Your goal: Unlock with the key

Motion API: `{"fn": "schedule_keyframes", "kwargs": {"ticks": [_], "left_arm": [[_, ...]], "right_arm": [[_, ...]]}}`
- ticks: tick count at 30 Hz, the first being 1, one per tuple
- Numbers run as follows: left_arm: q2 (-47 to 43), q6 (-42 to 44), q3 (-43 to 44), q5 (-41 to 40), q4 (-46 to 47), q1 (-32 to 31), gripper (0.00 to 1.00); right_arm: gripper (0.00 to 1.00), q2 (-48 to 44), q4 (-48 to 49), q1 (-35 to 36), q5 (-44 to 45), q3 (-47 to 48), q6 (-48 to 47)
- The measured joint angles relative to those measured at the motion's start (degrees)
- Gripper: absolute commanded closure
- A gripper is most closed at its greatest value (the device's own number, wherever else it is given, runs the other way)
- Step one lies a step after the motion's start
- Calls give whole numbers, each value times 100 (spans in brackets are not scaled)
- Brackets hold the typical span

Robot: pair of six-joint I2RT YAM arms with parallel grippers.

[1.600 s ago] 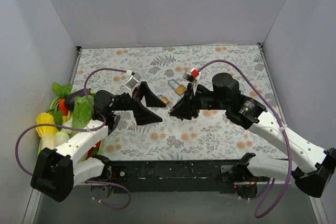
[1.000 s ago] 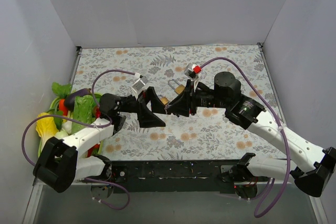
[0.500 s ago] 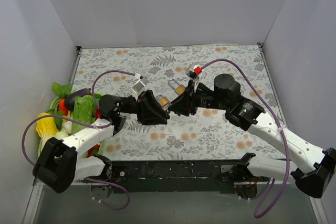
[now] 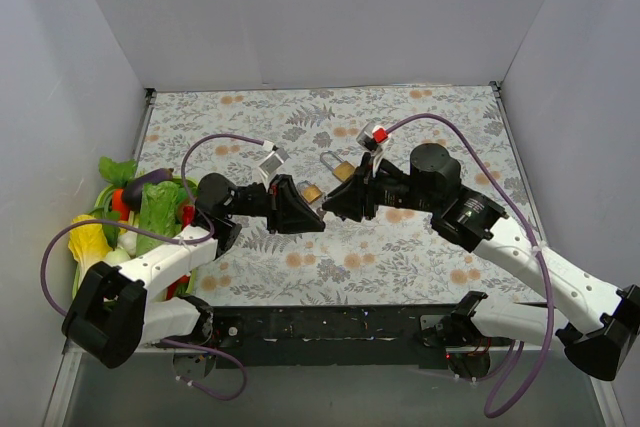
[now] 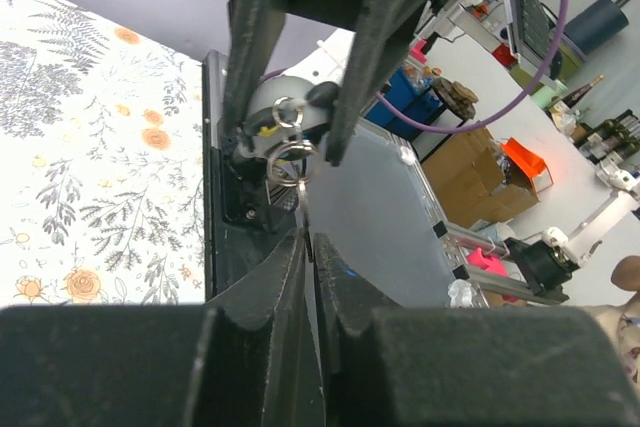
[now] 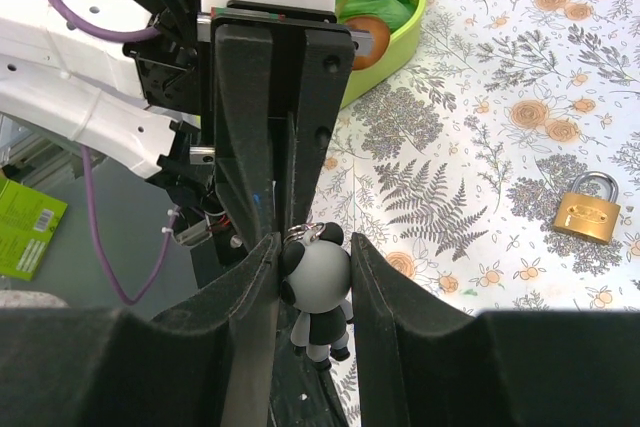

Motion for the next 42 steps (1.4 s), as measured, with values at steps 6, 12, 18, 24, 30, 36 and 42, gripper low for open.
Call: {"fn": "schedule_keyframes", "kwargs": {"ticks": [6,12,18,24,30,36,42], "left_arm": [[-13,568,98,-234,-901,0,100],[-197,1388,374,-588,-2050,0,100],[-295,2308,719,-743,-3257,0,100],[-188,3250,1189,-824,-4662,-39,100],[-116,3770,1255,-857,-5613,-31,100],[9,4041,1255,-660,-6186,-35,100],[140,4343,1257,-566,-6730,-90,100]], "right_arm": [[99,-46,-22,0,83,-76,-4],[99,-138,-168,0,269,-79,-50],[92,-205,-535,0,444,-79,-101],[26,-273,-1049,0,730,-79,-219],[16,-466,-1318,0,907,-79,-328],[16,-385,-1368,-42,802,-76,-466],[21,76,-1375,-55,354,-74,-612]]}}
